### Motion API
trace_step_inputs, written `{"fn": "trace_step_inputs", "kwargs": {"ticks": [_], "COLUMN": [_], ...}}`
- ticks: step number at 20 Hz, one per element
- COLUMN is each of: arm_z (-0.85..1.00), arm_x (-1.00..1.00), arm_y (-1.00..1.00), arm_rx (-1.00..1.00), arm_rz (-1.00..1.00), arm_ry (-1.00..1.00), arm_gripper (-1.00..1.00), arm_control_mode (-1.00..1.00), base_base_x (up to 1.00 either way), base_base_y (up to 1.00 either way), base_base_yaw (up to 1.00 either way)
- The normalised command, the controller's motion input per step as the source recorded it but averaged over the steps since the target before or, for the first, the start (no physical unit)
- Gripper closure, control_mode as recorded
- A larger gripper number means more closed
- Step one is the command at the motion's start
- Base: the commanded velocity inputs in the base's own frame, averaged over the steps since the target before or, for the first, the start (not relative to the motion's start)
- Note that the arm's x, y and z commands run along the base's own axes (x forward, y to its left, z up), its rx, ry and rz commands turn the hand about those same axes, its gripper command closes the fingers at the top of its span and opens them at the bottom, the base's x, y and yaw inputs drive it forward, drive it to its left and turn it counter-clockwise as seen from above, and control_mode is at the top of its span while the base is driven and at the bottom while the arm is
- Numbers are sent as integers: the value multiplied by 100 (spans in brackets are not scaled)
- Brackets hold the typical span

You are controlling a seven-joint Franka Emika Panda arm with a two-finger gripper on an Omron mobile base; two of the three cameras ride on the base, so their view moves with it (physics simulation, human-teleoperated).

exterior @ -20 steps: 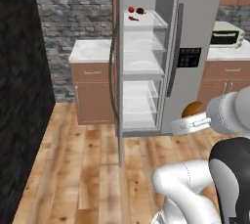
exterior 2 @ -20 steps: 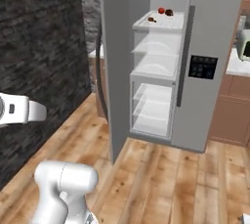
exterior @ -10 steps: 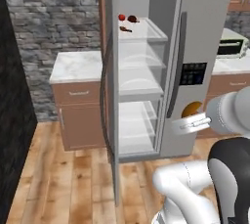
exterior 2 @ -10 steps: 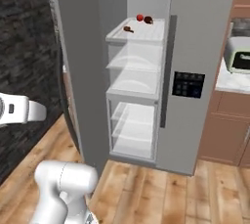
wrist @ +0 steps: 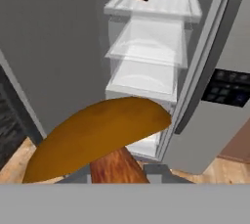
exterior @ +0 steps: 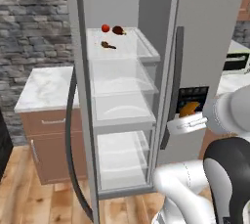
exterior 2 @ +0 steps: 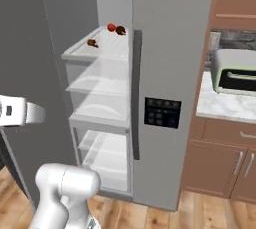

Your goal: Transport the chicken drumstick and mushroom to the fridge. Place the chicken drumstick on the rack containing meat and place the mushroom on the rack containing the vegetable, ensuring meats and vegetables are on different racks.

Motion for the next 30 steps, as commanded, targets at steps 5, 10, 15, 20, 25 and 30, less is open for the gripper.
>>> {"fn": "trace_step_inputs", "kwargs": {"ticks": [5, 10, 15, 20, 25, 30], "arm_z": [0, 0, 0, 0, 0, 0], "arm_x": [0, 0, 0, 0, 0, 0], "arm_y": [0, 0, 0, 0, 0, 0], "arm_rx": [0, 0, 0, 0, 0, 0], "arm_rz": [0, 0, 0, 0, 0, 0], "arm_ry": [0, 0, 0, 0, 0, 0], "arm_gripper": [100, 100, 100, 100, 100, 100], "arm_control_mode": [100, 100, 100, 100, 100, 100], "base_base_x": [97, 100, 100, 72, 23, 15], "base_base_y": [-12, 62, 46, -5, -29, -43], "base_base_yaw": [0, 1, 5, 7, -10, -3]}}
